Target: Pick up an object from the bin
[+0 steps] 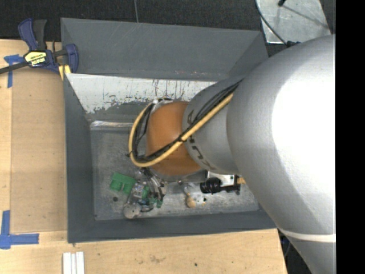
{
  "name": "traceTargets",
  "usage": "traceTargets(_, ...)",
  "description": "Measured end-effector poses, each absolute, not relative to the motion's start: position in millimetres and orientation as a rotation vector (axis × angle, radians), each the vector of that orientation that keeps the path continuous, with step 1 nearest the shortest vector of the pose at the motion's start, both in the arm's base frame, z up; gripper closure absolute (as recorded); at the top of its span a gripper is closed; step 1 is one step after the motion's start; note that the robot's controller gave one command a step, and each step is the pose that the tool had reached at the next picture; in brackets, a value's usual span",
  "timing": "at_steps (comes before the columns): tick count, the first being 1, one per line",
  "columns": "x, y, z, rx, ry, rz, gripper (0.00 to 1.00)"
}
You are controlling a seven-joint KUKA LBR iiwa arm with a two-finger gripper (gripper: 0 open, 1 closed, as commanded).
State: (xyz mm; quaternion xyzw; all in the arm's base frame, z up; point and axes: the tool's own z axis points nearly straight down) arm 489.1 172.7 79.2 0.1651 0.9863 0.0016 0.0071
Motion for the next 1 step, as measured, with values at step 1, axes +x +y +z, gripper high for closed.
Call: traceTargets(1, 484.8, 172.1, 96.9, 0.517, 3.103, -0.006, 1.0)
